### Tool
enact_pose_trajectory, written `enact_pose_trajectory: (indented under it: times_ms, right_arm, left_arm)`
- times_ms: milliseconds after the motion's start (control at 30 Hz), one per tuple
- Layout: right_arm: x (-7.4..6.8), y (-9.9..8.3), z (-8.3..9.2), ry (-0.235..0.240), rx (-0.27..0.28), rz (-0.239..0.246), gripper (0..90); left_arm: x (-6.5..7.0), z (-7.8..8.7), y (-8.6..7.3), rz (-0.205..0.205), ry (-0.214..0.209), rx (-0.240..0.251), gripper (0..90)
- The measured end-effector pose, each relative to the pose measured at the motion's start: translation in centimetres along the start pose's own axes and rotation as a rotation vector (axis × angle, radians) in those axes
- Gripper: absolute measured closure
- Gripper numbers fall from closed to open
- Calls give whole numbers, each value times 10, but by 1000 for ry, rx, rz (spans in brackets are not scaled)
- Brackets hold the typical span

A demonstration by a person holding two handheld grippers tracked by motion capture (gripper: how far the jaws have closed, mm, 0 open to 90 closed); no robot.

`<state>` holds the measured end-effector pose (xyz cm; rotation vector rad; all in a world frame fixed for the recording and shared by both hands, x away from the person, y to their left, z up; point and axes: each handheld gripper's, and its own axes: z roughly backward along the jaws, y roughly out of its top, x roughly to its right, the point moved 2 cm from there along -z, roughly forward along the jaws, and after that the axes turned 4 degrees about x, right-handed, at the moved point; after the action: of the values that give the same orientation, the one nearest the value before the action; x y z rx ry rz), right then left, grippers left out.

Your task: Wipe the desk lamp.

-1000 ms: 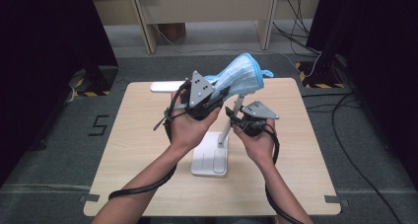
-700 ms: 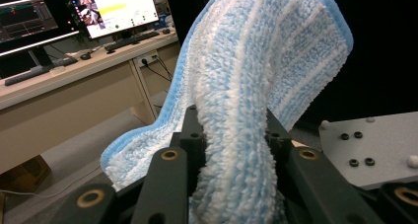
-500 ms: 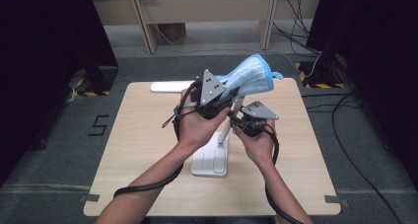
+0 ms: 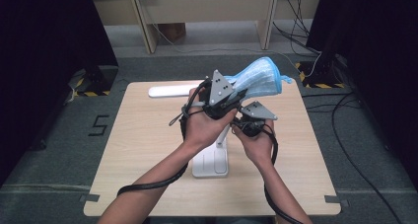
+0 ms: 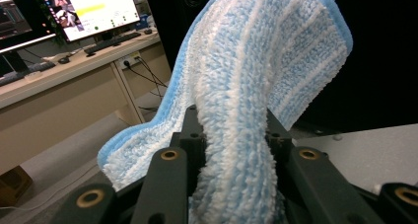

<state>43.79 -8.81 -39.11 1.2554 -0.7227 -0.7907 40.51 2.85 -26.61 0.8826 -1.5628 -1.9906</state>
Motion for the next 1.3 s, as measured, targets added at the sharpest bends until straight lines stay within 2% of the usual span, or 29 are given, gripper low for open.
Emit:
enact_pose_trajectory:
  times_ms: [267,400,633,800,900,967,1133,1200,1300]
  right_arm:
    - [-3,-2,-1,6,-2,-3,641]
    - [-4,-3,-2,12,-6,-2,615]
    - [-5,-4,-1,10,-2,-20,580]
    - [-2,-5,1,3,-6,-28,574]
    - [-2,-6,1,4,-9,-24,573]
    - [-2,-6,2,3,-13,-20,573]
    - [-2,-6,1,8,-18,-14,573]
    - [-2,-7,2,11,-23,-15,573]
    - [-3,-7,1,13,-25,-15,578]
  left_arm:
    - [-1,-1,-2,13,-9,9,699]
    - [-2,1,-1,22,-10,17,699]
    - [-2,16,2,26,-10,41,699]
    - [-6,48,-1,21,-22,53,700]
    - [-10,67,-8,37,-33,51,701]
    - [-13,82,-15,32,-35,46,701]
    - [-22,115,-44,41,-37,10,702]
    - [-27,128,-57,45,-17,-2,703]
    - [-30,139,-66,34,-4,-10,703]
